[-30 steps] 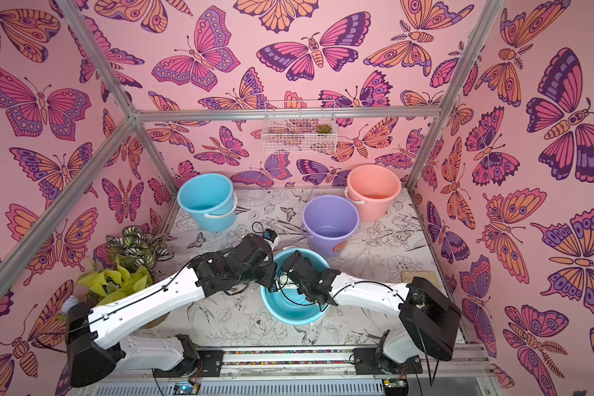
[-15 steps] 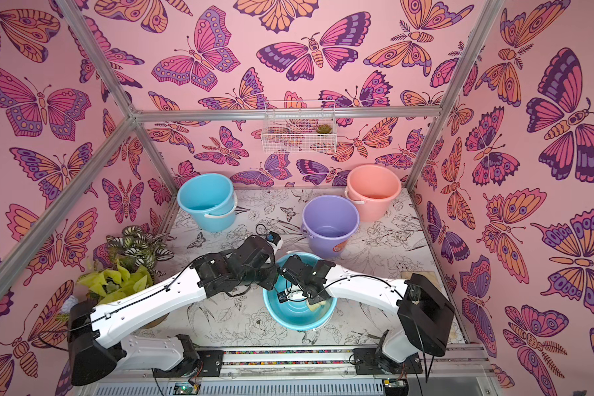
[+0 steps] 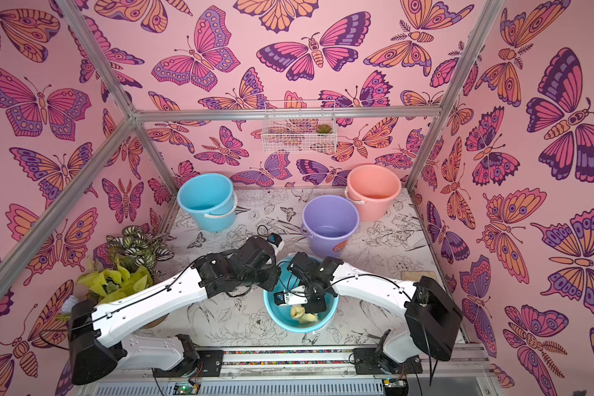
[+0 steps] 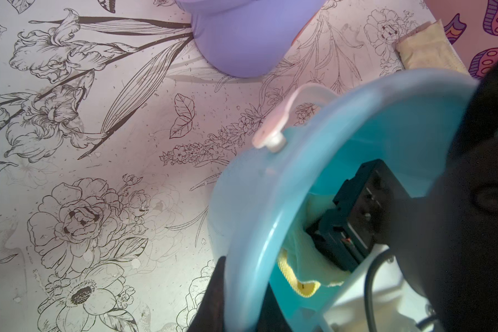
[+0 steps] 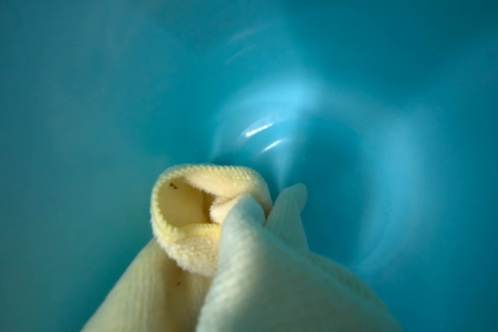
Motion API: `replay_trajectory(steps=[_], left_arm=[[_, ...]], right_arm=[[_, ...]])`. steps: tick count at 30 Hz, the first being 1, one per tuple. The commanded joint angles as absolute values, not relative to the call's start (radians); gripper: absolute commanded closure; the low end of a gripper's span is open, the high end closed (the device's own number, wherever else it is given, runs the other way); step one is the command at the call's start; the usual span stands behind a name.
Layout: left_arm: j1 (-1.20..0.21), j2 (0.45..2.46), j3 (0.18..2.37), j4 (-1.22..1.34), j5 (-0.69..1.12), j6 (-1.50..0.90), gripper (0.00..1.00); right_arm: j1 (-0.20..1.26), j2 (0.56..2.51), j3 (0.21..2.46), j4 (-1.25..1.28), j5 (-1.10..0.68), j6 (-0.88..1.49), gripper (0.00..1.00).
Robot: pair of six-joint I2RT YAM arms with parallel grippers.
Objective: Wipe the inside of the bucket with a cloth
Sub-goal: Wipe the dirt from the inside of the bucket.
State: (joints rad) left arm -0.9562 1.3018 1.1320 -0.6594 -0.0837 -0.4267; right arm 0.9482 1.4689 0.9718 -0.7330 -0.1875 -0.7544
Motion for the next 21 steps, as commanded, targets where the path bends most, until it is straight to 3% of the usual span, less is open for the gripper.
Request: replay_trajectory(steps=[1,10,16,21], left_arm=[[-0.953,1.313,1.131,-0.658,-0.103,-0.422,1.0],[-0.956,1.317,1.138,-0.659,-0.097,-0.42,1.0],[-0.957,1.319,1.141,-0.658,-0.095,-0.42,1.0],[-0.957,1.32,1.141,-0.659,-0.095,-0.421,1.0]], right_arm=[[0.945,1.456,0.937,-0.569,-0.355,-0.689,1.0],[0.946,1.424,0.829,-0.151,-0.366,-0.612,1.0],[0.949,1.398,0.745,0.139,-0.199,-0.598,1.0],[0.969,1.404,0.732,0.24,-0.011,-0.671,1.0]])
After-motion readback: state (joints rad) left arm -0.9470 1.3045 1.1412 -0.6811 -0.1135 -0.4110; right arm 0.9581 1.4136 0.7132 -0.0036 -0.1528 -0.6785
